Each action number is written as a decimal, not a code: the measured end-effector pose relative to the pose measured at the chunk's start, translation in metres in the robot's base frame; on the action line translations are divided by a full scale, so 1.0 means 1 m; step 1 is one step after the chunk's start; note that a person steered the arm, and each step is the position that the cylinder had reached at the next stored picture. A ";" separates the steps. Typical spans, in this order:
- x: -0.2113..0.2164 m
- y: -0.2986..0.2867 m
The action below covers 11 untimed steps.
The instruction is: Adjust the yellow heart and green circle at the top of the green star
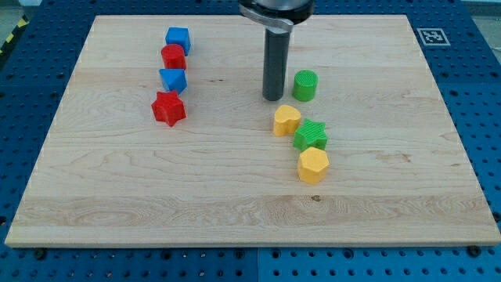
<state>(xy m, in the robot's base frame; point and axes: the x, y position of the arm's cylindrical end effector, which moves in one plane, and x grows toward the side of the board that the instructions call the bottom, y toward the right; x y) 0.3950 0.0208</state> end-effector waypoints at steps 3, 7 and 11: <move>0.057 -0.031; 0.081 0.018; 0.056 0.018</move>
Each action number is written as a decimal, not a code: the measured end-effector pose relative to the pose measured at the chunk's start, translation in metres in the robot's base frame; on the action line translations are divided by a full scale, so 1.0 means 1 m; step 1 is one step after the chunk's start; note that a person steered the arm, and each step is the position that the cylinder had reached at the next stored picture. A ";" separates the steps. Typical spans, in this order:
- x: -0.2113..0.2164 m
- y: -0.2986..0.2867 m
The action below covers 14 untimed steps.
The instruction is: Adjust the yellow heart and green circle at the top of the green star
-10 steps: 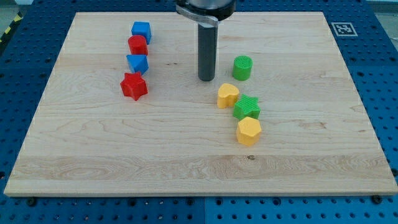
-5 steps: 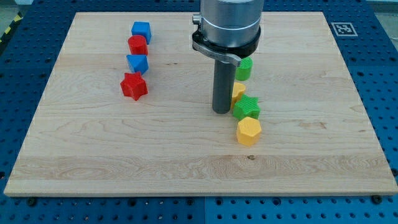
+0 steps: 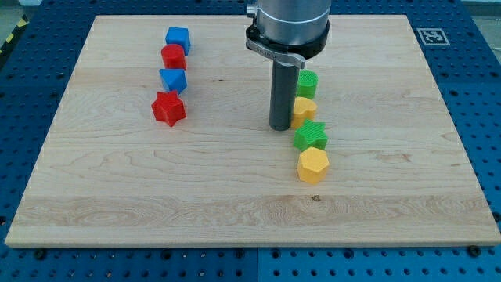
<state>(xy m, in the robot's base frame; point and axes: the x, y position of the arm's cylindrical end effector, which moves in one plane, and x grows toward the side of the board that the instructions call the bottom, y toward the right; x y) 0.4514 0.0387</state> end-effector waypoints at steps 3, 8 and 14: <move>-0.104 -0.018; -0.078 0.095; -0.066 0.048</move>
<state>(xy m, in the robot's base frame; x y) 0.3854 0.0865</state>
